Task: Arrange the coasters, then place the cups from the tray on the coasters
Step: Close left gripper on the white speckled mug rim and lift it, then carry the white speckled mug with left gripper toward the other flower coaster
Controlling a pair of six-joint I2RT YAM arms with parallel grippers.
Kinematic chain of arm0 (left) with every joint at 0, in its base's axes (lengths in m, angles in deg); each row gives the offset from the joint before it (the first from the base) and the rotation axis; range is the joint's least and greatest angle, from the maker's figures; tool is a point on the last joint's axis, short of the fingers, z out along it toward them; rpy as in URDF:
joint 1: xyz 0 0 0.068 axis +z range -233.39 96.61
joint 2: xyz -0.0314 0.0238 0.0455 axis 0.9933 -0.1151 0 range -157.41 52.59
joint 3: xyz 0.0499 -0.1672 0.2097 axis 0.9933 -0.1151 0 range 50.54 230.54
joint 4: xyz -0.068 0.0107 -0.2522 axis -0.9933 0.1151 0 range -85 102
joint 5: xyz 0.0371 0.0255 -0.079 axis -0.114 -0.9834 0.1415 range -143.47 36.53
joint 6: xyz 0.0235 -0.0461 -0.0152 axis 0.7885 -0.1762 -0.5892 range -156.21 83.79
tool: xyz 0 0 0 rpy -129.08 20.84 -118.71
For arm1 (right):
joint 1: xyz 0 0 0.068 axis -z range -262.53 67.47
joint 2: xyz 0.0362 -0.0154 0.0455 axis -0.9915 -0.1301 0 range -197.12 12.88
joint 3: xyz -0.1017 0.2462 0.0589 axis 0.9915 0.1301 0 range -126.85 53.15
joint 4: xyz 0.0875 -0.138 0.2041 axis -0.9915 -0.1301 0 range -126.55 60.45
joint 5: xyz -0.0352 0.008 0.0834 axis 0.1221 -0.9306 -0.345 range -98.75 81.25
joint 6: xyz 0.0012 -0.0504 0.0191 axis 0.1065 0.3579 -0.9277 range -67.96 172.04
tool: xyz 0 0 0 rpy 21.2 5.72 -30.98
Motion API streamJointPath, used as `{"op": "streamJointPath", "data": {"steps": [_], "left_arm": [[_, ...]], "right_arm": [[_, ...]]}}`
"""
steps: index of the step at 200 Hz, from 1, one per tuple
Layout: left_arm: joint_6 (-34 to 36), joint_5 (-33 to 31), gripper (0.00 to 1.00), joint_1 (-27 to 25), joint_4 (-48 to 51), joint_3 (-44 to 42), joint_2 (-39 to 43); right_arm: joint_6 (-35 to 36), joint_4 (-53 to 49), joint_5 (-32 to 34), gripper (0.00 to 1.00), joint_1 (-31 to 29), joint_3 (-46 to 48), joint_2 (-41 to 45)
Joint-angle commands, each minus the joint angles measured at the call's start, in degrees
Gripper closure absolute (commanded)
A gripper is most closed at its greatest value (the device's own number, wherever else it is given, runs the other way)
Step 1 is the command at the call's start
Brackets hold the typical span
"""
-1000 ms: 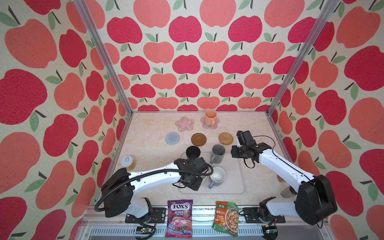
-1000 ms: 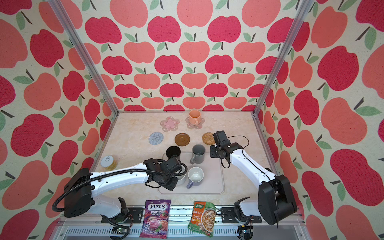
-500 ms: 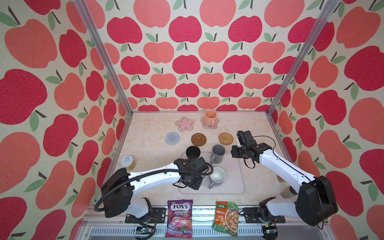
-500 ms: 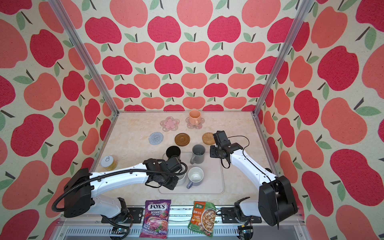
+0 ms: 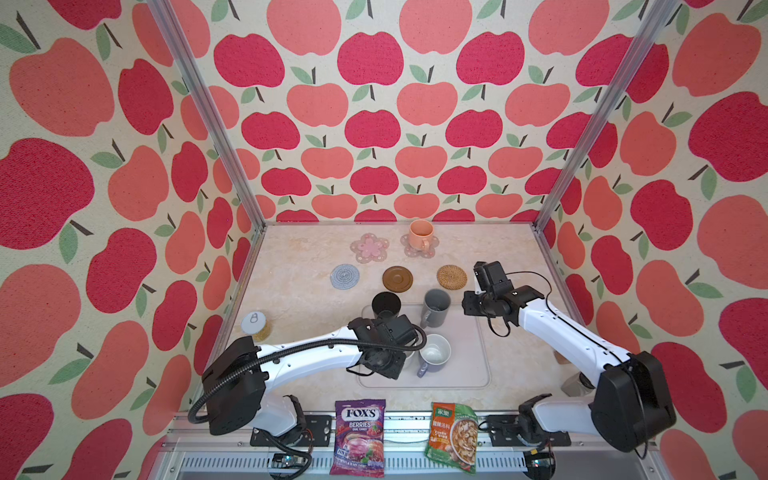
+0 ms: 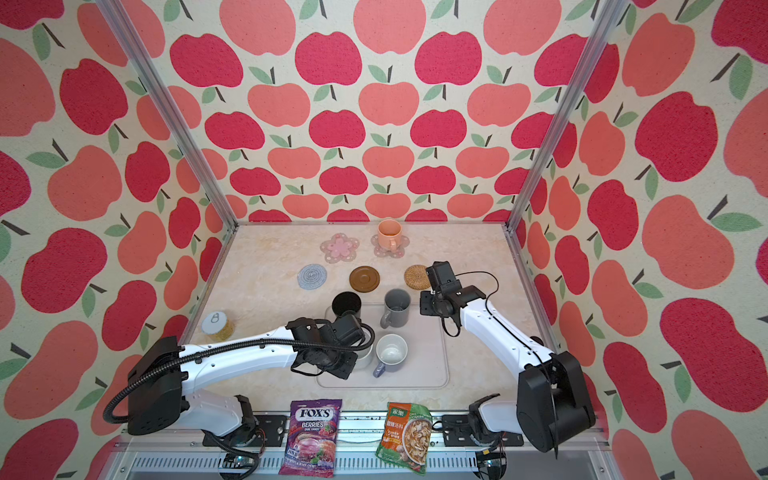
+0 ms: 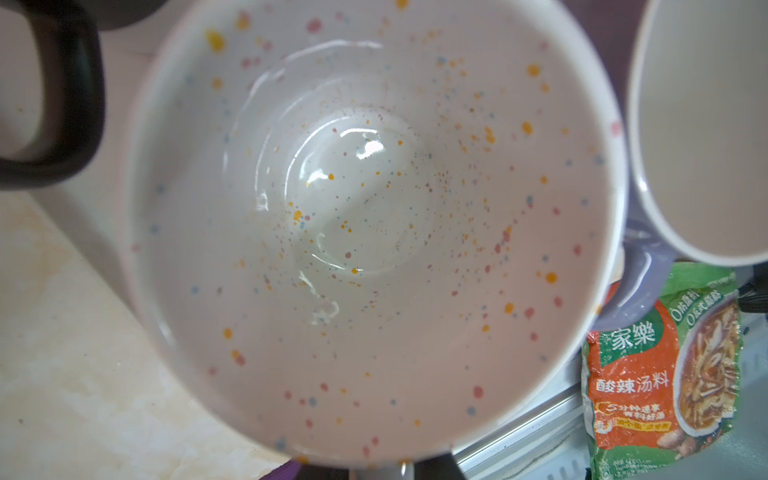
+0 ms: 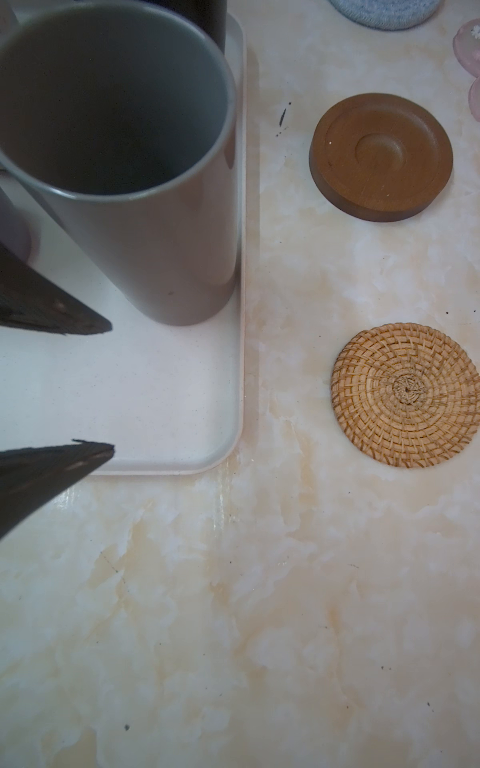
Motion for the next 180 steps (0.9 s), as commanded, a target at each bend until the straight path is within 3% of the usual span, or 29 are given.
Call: {"op": "streamJointPath", "data": {"steps": [1,122,180], "left_arm": [[1.6,-2.8,1.00,-0.1,1.7,0.7,2.3],[7.1,-5.3,1.00,0.0,10.0,7.4,11.4],[10.1,-2.8,1.00,6.5,9.9,10.5,14.3]], "right_arm": [[-0.9,-0.1,-0.2,0.54,-0.5,0.3,0.8],[0.3,-0.7,-0.5,0.54,-0.6,-3.7,-2.8],[1.8,-1.7,0.1,0.54,-0.5,-6.6,-4.6]]}}
